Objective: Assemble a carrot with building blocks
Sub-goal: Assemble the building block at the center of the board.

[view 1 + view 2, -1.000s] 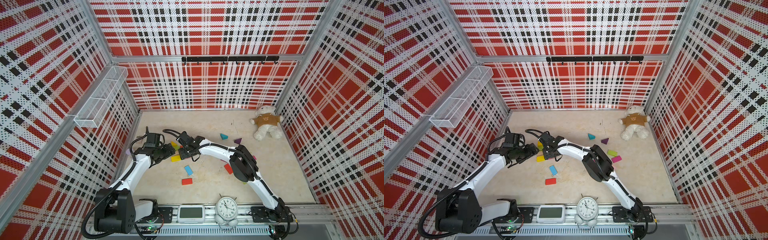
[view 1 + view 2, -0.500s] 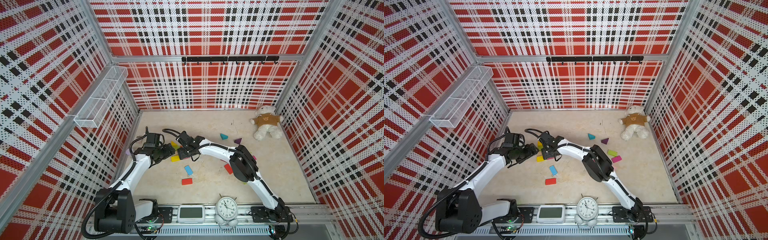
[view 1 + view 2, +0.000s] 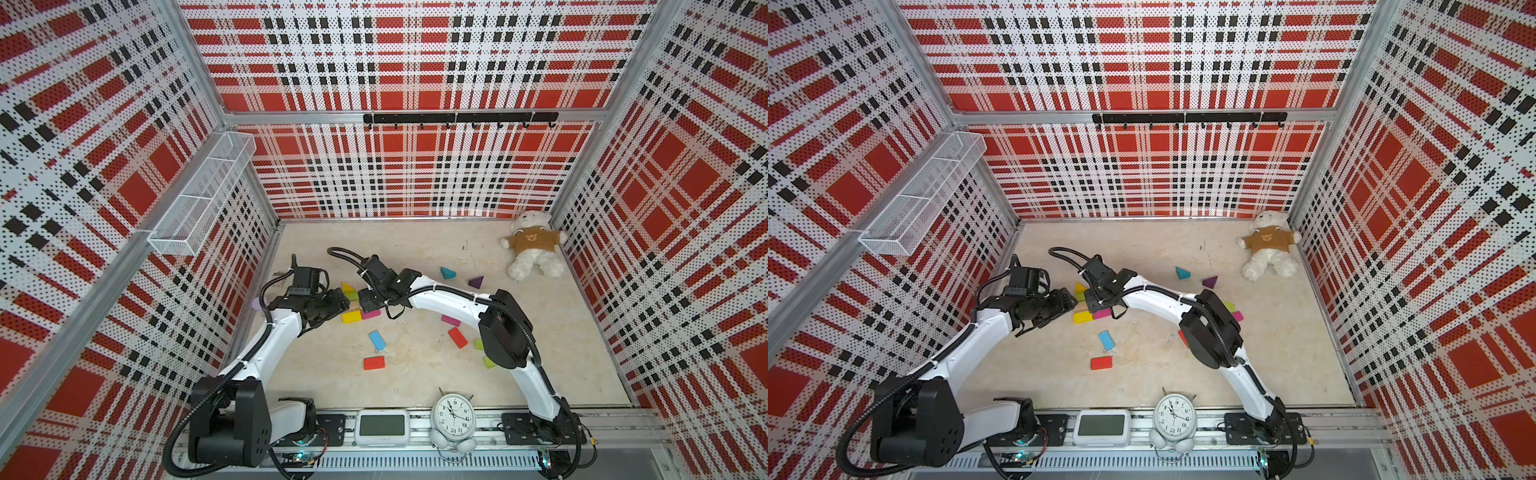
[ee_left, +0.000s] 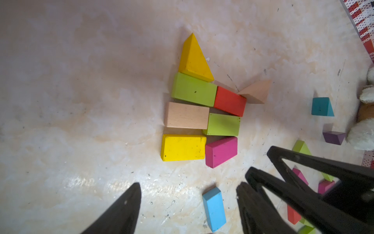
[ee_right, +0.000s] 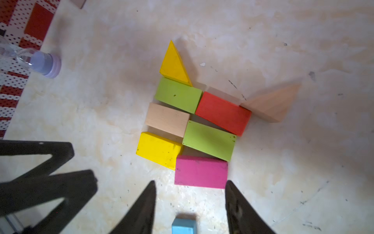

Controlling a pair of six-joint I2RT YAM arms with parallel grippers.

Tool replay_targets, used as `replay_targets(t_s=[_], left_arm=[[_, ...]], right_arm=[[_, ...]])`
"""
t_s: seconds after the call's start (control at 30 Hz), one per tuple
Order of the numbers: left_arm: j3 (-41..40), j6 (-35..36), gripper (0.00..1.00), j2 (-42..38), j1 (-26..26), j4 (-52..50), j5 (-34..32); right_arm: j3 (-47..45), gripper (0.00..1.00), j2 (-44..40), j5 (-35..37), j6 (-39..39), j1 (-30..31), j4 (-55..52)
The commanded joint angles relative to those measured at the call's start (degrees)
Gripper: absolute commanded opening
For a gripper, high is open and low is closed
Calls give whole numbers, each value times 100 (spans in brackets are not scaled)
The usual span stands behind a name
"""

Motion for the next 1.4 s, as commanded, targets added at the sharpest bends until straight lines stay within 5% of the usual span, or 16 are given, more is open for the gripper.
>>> replay_targets(t_s=[0.0, 0.23, 1.03, 1.37], left_arm=[[-76, 3, 74, -40, -18, 96, 4], [-107, 16, 71, -407, 102, -100, -162], [-291, -11, 71, -741, 436, -133, -1], [-600, -268, 63, -543, 170, 182, 40]], right_arm=[[-45, 43, 67, -156, -114, 46, 200], [206, 31, 370, -560, -113, 147, 343], [631, 33, 813, -725, -22, 200, 244], [-728, 27, -236, -400, 36, 196, 564]])
